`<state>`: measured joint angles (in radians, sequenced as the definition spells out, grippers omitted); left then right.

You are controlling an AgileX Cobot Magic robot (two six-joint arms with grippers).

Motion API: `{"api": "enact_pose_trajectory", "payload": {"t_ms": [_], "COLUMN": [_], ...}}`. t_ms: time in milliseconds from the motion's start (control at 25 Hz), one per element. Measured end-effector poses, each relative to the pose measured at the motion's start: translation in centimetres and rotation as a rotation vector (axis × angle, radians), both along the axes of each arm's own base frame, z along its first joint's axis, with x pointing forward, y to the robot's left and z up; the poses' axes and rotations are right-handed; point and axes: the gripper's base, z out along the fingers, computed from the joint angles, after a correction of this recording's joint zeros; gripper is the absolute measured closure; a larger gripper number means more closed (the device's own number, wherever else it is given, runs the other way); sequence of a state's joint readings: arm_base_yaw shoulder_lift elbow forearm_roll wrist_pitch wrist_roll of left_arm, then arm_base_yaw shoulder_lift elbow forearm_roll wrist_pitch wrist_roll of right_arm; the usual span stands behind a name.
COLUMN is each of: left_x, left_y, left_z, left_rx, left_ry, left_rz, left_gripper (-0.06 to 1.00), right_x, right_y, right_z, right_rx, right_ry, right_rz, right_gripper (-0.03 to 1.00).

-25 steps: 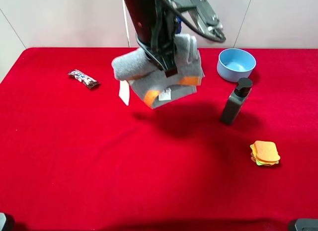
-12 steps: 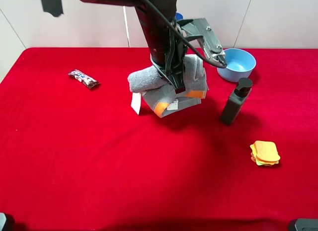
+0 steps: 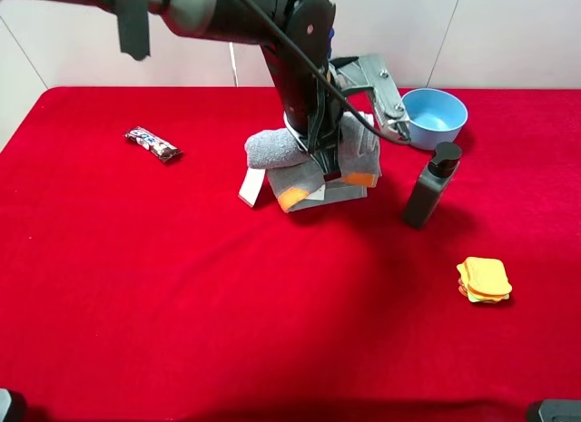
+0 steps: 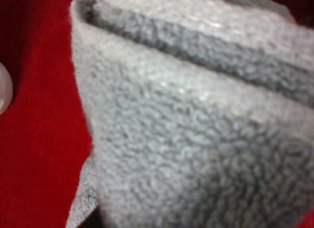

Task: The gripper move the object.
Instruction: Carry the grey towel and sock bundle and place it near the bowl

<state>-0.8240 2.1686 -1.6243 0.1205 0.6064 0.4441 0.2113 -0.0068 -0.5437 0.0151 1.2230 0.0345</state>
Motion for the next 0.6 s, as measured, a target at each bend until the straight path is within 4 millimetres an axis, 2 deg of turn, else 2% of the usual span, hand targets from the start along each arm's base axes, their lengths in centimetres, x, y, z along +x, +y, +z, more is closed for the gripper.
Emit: {"api": "enact_pose_trajectory", "payload": {"t_ms": [600], "left_x": [1.0], "left_y": [-0.4], "left_z": [-2.6], "left_rx": [0.042], "left_ry": [-0.074], "left_rz": [-0.07], "left_gripper": [0.7], "right_x": [0.0], "right_y": [0.0], "right_z": [0.0], "right_rx": [0.003], "right_ry": [0.001], "right_rz": [0.002], "right_gripper": [0.27]}}
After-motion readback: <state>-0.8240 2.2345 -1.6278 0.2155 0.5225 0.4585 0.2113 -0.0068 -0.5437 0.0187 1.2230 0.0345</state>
